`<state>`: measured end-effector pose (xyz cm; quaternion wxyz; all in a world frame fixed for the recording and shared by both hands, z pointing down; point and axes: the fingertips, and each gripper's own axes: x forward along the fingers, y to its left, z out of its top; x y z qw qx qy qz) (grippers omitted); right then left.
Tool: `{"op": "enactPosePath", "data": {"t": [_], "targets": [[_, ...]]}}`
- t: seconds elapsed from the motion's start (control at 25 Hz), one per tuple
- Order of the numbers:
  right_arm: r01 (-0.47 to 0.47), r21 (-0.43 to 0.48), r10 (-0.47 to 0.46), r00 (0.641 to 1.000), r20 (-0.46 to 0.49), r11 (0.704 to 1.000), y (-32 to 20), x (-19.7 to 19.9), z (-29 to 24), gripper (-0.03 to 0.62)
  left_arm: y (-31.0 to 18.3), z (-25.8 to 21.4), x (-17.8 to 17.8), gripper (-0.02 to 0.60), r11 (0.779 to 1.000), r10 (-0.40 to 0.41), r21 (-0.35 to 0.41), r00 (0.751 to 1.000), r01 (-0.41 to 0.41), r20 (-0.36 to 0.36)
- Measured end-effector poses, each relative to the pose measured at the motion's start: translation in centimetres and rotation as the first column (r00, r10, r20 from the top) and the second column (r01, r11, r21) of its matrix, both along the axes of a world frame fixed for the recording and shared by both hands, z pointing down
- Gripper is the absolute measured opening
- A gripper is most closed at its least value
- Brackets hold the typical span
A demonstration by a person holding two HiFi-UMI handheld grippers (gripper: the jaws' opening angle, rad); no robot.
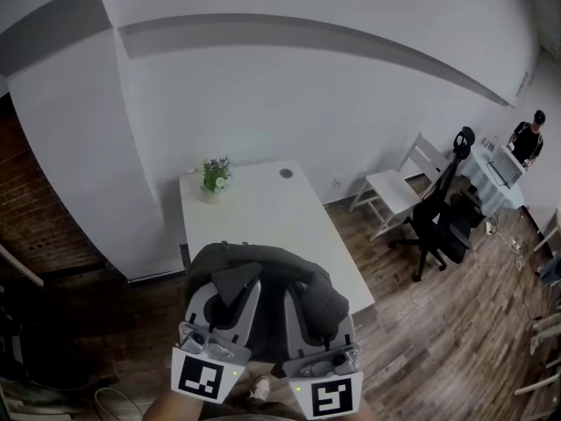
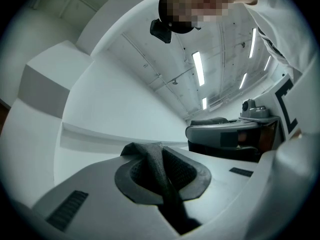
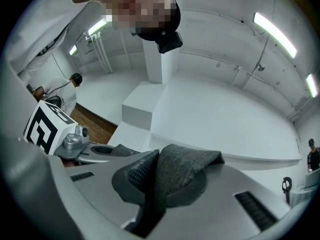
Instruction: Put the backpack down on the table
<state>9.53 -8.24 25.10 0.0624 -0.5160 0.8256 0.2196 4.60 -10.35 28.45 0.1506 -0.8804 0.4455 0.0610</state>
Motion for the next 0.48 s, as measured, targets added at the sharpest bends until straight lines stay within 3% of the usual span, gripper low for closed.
{"op": "enactPosePath", "data": {"t": [0.28,0.48], "targets": [[0.02,-0.014,-0.02,0.998,-0.055,1.0,-1.5,-3.1,2.1,0.051,-2.0,1.6,-2.9,0.034,0.999,-0.012,-0.037,1.0,0.013,0.01],[-0.047,-0.057,0.044,0.997,-0.061,0.997,-3.2,-5.6,2.9,0.051,-3.8,2.2,-4.9,0.033,0.998,0.054,-0.035,0.996,-0.052,0.065]]}}
